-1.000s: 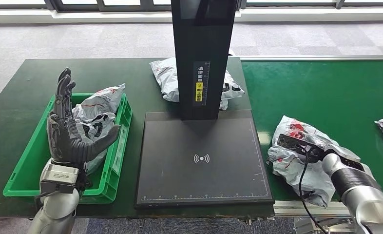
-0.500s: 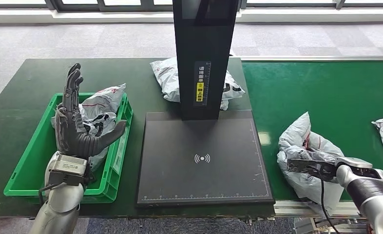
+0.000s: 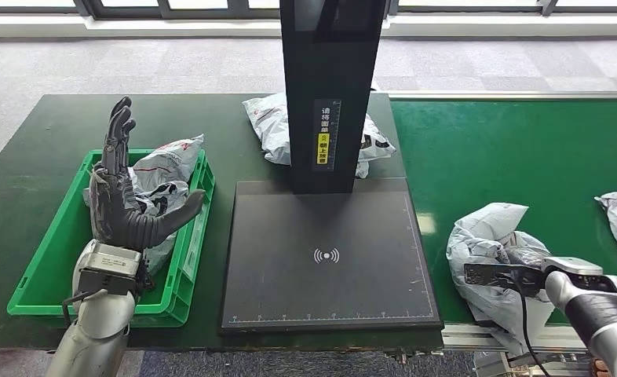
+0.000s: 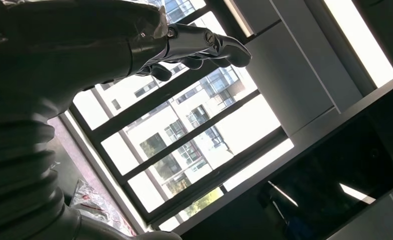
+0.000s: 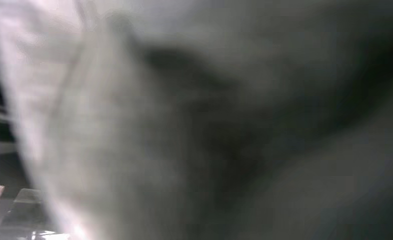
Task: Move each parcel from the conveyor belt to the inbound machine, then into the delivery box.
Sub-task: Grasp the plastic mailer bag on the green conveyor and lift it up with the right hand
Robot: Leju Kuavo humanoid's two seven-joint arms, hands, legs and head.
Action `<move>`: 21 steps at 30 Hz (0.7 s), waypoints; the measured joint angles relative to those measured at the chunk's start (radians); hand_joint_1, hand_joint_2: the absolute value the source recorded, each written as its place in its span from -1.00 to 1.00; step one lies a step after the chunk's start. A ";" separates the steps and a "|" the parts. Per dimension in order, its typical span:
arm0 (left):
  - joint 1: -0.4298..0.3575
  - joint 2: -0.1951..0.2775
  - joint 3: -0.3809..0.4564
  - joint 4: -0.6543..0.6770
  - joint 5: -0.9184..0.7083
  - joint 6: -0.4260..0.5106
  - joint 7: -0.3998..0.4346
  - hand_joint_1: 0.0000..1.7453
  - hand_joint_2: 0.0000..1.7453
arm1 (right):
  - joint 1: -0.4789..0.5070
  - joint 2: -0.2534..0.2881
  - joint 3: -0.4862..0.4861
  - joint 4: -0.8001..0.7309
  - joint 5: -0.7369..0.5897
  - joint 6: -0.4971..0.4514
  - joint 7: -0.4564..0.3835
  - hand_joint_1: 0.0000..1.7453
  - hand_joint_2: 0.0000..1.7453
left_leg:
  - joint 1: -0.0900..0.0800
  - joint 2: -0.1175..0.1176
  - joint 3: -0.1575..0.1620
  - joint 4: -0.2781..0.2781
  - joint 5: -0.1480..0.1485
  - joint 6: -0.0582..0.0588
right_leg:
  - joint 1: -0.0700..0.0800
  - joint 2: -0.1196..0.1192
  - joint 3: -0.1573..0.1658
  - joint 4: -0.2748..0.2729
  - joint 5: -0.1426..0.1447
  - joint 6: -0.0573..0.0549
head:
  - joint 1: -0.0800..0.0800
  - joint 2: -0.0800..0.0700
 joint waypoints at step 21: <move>0.003 0.000 -0.004 0.001 0.001 0.007 0.008 -1.00 1.00 | 0.105 -0.046 0.001 -0.155 -0.028 -0.038 0.014 1.00 1.00 | 0.000 -0.001 0.000 0.000 0.000 0.000 | 0.000 -0.001 0.001 0.000 0.000 0.001 | 0.000 0.000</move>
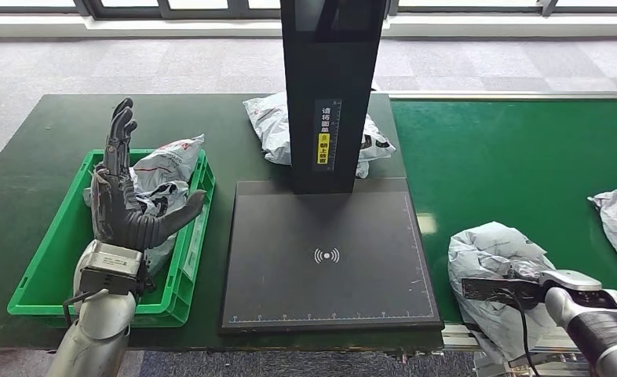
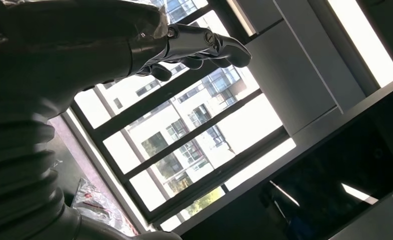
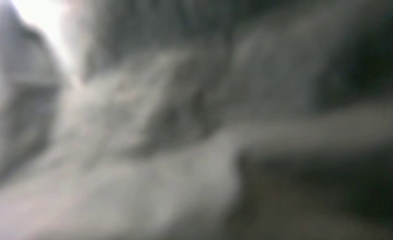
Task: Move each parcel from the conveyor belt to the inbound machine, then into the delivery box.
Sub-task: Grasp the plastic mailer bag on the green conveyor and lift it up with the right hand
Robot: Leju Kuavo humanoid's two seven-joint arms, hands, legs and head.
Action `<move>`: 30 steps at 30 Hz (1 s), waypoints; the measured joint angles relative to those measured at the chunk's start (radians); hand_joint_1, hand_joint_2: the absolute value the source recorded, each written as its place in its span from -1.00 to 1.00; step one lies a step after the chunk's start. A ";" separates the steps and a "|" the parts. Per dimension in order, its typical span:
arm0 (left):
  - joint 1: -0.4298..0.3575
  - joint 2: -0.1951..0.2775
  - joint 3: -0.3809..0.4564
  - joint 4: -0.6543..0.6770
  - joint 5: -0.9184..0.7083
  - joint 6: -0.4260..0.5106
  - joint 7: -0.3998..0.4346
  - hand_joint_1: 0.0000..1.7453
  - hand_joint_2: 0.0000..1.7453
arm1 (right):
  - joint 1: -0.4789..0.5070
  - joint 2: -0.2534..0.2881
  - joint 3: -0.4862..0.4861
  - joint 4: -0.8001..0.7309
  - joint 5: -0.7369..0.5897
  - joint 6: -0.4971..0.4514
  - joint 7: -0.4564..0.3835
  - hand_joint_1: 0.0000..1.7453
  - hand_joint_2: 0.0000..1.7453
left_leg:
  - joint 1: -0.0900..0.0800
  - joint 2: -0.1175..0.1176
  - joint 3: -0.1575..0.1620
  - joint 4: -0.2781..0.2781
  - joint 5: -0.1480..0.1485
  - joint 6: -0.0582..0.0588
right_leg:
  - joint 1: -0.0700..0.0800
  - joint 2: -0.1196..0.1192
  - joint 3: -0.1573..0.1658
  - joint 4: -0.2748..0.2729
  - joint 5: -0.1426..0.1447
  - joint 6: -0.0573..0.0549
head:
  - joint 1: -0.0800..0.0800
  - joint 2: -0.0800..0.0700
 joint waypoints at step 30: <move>0.088 0.036 0.027 -0.024 0.019 0.101 -0.070 -1.00 1.00 | 0.421 0.395 -0.342 -0.973 -0.568 -0.615 -0.397 1.00 1.00 | 0.004 0.003 -0.002 -0.001 -0.002 -0.005 | 0.003 0.003 -0.004 0.002 -0.004 -0.006 | 0.000 0.000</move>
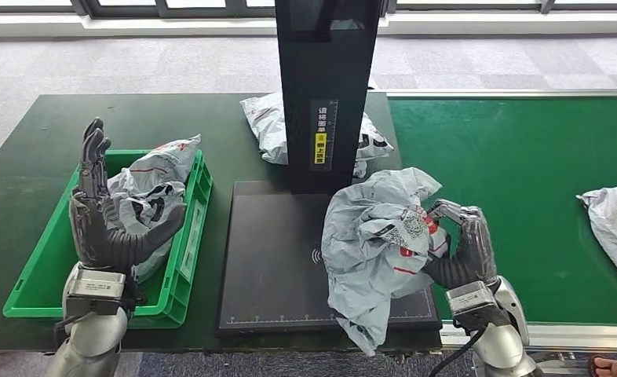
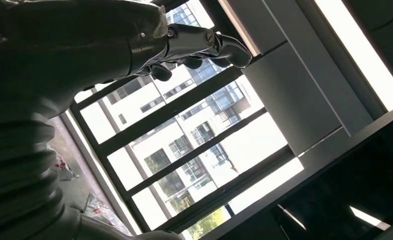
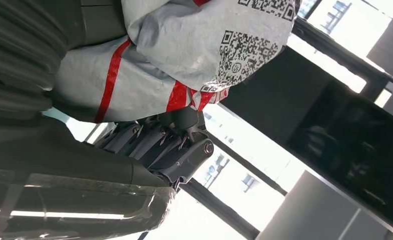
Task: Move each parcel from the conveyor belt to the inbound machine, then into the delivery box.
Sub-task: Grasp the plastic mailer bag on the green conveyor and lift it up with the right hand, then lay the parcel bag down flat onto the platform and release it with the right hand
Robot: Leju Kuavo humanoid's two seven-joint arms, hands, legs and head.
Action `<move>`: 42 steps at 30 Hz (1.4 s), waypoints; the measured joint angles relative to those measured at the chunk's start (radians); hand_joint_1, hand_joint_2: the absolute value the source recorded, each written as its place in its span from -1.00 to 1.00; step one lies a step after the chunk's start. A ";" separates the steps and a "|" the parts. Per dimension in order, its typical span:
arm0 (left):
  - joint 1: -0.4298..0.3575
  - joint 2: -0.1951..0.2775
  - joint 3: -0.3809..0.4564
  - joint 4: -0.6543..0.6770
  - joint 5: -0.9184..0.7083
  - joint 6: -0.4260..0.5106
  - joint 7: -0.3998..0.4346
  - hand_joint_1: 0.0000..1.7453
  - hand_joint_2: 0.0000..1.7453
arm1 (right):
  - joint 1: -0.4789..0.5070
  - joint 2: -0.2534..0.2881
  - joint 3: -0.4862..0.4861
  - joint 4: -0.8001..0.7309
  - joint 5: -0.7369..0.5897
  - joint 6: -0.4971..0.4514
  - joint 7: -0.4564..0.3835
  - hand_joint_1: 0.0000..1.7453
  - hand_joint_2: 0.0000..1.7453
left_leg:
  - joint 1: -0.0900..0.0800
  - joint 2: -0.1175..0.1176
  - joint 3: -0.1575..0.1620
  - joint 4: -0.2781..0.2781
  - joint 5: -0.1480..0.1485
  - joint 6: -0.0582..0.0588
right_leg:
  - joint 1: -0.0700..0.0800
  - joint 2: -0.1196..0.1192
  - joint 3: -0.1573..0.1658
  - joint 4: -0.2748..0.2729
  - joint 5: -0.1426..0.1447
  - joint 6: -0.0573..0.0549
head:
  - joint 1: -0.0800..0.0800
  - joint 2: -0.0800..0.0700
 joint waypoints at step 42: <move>-0.115 -0.046 -0.028 0.091 -0.013 -0.012 0.035 -1.00 1.00 | -0.460 0.071 0.113 0.756 0.367 -0.036 0.307 1.00 1.00 | 0.000 0.002 -0.002 0.000 0.006 0.000 | 0.000 0.004 -0.003 0.000 0.006 0.002 | 0.000 0.000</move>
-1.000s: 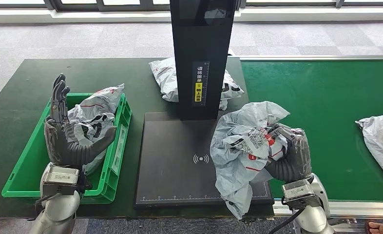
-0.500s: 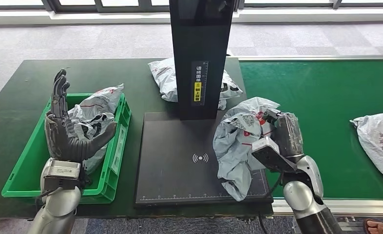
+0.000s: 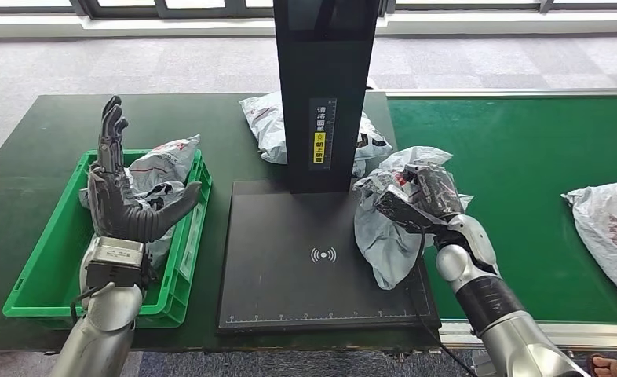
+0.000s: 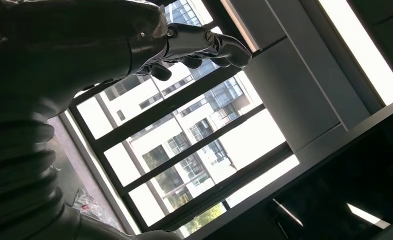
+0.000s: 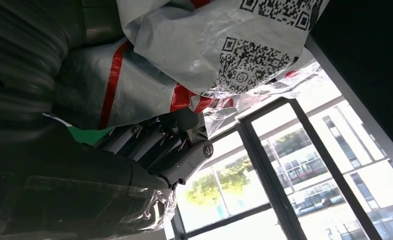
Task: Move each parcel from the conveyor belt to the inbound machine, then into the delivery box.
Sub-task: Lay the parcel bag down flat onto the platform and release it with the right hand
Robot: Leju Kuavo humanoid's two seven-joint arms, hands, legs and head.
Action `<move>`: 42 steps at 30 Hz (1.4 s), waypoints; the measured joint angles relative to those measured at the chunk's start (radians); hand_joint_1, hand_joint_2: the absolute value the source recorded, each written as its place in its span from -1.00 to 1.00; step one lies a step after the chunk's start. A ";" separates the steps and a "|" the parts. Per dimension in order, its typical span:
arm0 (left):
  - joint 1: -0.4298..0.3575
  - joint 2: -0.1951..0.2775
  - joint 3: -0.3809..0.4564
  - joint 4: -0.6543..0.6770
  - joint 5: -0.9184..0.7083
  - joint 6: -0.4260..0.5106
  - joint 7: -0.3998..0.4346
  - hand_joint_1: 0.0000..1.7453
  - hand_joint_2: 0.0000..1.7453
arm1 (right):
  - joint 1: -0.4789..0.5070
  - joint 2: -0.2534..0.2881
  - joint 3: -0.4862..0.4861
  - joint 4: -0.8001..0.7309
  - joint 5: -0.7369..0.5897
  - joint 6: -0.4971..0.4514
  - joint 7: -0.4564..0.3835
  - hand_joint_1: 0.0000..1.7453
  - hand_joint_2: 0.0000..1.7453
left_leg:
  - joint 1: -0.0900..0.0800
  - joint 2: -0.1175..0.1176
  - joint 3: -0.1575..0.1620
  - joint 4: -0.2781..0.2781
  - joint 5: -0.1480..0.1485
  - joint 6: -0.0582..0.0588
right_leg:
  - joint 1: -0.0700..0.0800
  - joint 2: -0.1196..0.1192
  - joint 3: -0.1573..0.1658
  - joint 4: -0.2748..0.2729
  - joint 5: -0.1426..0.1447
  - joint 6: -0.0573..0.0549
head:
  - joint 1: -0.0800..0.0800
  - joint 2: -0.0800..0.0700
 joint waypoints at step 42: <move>-0.066 -0.009 -0.004 0.084 0.029 -0.023 -0.012 -1.00 1.00 | 0.082 -0.042 0.333 -0.243 -0.048 0.136 -0.014 1.00 1.00 | 0.000 0.002 0.000 0.000 -0.001 -0.001 | 0.000 0.002 -0.001 0.000 0.000 0.000 | 0.000 0.000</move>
